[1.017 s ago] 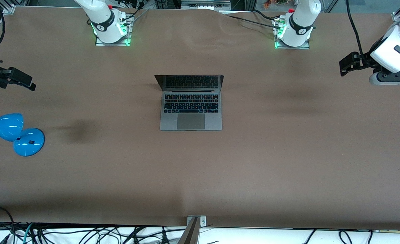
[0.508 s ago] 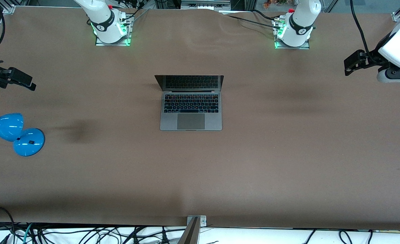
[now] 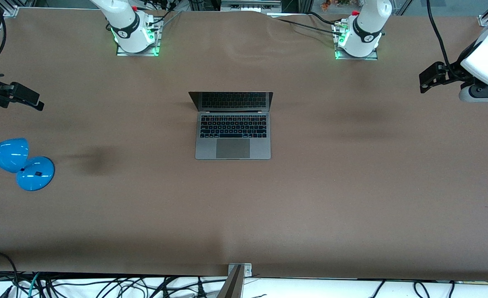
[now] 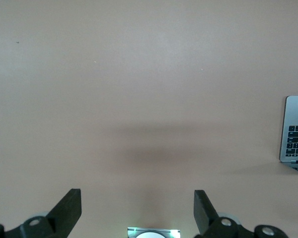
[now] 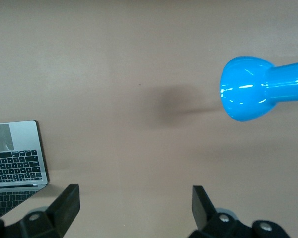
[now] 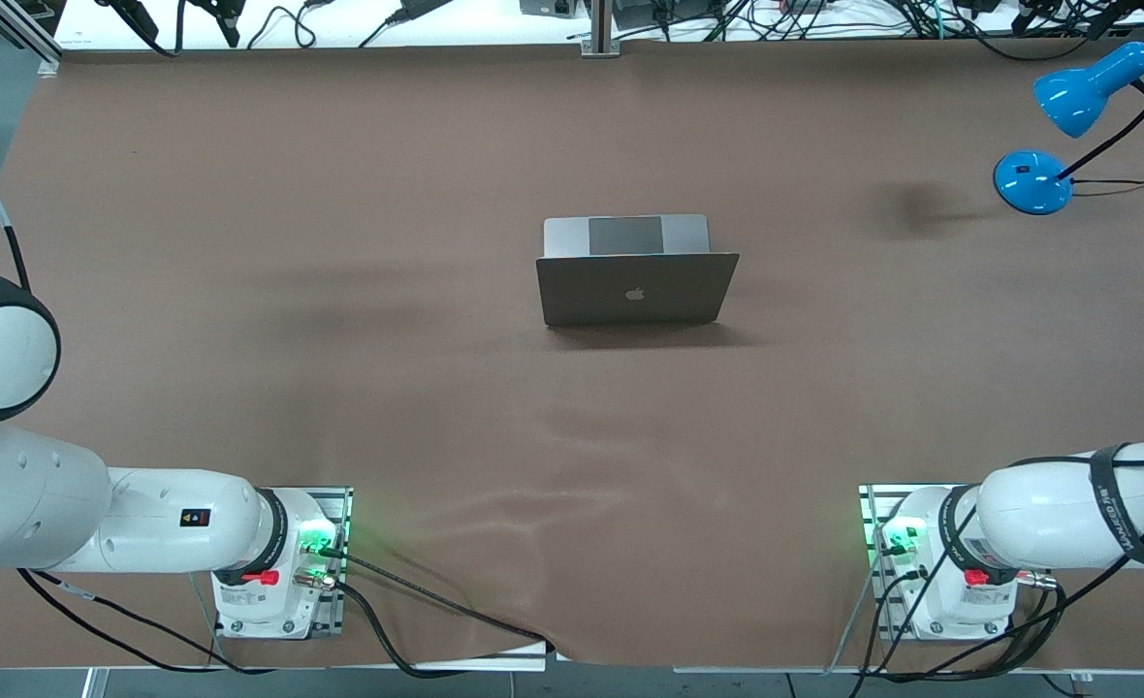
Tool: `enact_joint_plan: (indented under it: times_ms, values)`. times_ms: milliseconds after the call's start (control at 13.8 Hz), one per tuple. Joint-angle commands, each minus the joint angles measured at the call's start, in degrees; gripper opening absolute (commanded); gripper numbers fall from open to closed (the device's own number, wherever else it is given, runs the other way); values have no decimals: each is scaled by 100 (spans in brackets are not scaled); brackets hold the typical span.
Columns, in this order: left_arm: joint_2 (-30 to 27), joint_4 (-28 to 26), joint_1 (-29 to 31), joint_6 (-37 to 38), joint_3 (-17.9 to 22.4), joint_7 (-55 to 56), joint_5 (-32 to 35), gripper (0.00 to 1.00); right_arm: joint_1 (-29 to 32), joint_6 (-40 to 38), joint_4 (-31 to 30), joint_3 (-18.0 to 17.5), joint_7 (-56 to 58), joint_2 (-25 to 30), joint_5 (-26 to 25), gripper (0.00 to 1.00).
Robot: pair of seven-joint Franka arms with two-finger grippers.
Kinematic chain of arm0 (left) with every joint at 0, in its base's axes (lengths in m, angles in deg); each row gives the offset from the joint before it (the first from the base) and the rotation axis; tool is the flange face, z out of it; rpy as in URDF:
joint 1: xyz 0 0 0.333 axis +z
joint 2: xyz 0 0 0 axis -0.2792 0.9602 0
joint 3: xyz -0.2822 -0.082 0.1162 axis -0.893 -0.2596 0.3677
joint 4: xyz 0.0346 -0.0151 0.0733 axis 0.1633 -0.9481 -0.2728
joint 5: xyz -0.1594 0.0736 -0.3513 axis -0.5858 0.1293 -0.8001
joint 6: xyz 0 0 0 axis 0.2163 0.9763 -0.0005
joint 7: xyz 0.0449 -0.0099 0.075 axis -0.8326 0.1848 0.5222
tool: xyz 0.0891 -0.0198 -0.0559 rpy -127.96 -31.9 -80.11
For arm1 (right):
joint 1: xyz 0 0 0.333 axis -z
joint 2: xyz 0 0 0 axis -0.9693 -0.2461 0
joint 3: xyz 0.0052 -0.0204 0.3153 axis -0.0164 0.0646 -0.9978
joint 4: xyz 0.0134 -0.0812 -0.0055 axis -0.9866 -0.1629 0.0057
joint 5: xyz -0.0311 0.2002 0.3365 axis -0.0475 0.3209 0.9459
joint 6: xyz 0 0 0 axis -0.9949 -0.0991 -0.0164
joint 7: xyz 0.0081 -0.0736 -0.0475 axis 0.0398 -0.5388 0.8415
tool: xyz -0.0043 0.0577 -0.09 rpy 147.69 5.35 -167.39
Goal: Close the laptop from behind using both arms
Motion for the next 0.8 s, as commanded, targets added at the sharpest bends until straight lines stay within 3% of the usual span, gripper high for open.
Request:
enact_joint_plan:
  times_ms: [0, 218, 726]
  values:
    - [207, 23, 16, 24, -36, -75, -204, 100, 21, -74, 91, -32, -47, -30, -30, 100]
    - [401, 14, -106, 7, -158, 4, -222, 100, 21, -74, 91, -32, -38, -30, -22, 100]
    - [419, -197, -116, -46, -1177, 1004, -222, 100, 30, -83, 82, -23, 6, -30, -22, 100]
